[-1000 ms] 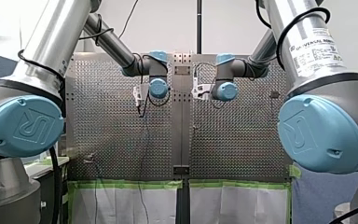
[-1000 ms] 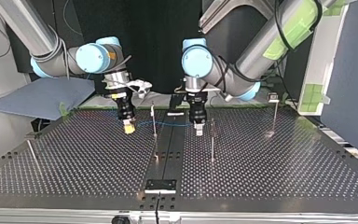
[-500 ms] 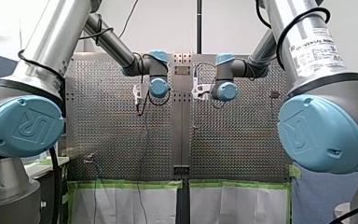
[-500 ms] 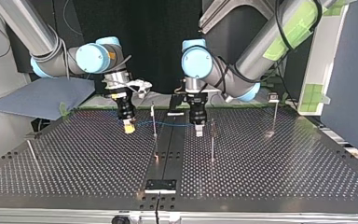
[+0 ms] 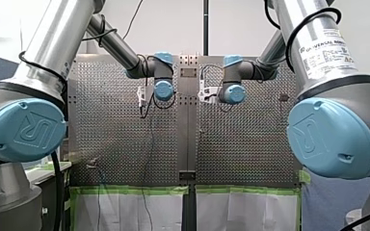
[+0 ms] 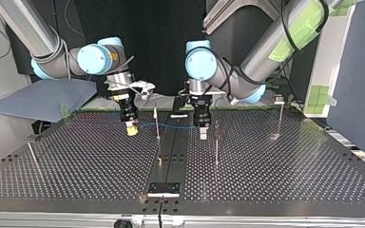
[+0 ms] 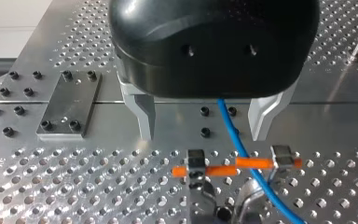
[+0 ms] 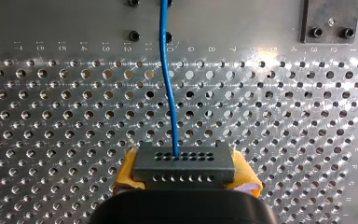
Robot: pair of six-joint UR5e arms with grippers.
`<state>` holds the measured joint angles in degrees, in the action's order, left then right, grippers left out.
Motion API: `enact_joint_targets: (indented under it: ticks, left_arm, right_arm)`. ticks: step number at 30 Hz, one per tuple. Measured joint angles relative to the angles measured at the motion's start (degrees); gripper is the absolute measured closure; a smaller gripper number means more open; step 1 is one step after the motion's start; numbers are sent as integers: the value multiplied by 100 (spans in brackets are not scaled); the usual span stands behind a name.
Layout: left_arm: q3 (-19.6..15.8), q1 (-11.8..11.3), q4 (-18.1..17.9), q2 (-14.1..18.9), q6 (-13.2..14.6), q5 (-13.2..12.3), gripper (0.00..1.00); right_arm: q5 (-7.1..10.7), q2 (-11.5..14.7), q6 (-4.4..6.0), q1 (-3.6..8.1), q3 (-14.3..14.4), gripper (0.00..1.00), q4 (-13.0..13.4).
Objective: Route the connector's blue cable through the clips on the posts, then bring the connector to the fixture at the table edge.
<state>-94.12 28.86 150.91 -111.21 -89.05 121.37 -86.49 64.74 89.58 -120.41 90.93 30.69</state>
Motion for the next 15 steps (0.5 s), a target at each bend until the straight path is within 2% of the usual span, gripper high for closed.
enact_joint_targets:
  ticks: [1,2,3,5,6,7,15]
  left_arm:
    - [0,0,-2,0,0,-26,16]
    - [1,-1,-5,-2,-1,-52,42]
    - [1,-1,-11,-2,-9,-87,42]
    - [1,-1,-23,-1,-47,-133,80]
    - [1,-3,-31,-1,-95,-158,80]
    - [0,-5,-32,-1,-116,-164,100]
    - [-1,-16,2,0,-223,-166,100]
  right_arm:
    - [0,0,0,0,0,100,0]
    - [0,0,0,1,0,100,0]
    - [0,0,0,1,0,100,-2]
    - [0,0,0,1,0,100,-8]
    - [0,0,0,2,0,100,-11]
    - [0,0,0,3,0,100,-14]
    - [0,0,0,11,1,100,-41]
